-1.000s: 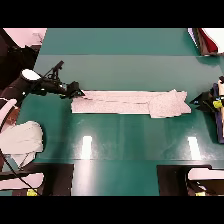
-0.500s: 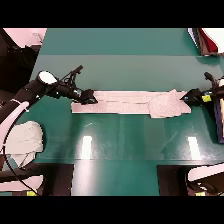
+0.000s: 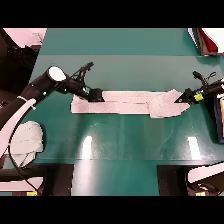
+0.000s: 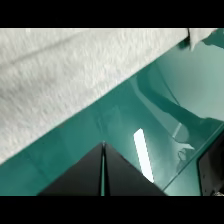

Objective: Fold the shirts.

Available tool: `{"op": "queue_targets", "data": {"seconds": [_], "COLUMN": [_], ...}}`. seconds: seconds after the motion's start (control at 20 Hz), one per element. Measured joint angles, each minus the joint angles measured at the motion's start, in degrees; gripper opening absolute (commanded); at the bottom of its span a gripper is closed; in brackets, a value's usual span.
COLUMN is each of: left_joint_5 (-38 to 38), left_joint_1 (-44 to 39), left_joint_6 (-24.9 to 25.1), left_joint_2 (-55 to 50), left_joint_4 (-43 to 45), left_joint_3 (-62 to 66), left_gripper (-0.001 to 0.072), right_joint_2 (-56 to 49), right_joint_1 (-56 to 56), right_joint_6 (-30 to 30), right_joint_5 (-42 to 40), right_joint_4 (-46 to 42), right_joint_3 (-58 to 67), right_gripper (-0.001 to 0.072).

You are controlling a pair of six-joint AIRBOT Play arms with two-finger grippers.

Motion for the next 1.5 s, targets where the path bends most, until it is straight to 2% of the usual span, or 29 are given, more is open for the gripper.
{"op": "queue_targets", "data": {"seconds": [0.15,0.35,0.55,0.8,1.25,1.5], "left_joint_5": [-0.04,-0.20,-0.24,0.22,0.24,-4.04], "left_joint_1": [-0.39,-2.29,-5.95,-9.92,-10.69,-5.03], "left_joint_6": [-1.68,-3.28,-4.31,-5.73,-6.23,-5.70], "left_joint_2": [-4.09,-12.57,-22.01,-30.42,-33.51,-28.26], "left_joint_4": [1.64,2.54,2.93,2.93,3.45,7.76], "left_joint_3": [7.50,17.90,27.15,32.68,34.03,34.69], "left_gripper": [0.0018,0.0018,0.0018,0.0018,0.0018,0.0018], "right_joint_2": [3.98,11.41,17.03,19.15,19.19,18.95], "right_joint_1": [0.72,3.61,9.49,18.62,28.48,31.21], "right_joint_6": [-0.04,0.35,4.33,9.86,13.90,13.94], "right_joint_5": [0.59,1.18,1.46,1.73,0.74,-1.29], "right_joint_4": [1.09,7.32,11.50,11.43,7.41,7.15], "right_joint_3": [0.00,0.24,4.50,13.27,17.94,18.16], "right_gripper": [0.0013,0.0012,0.0012,0.0012,0.0012,0.0012]}}
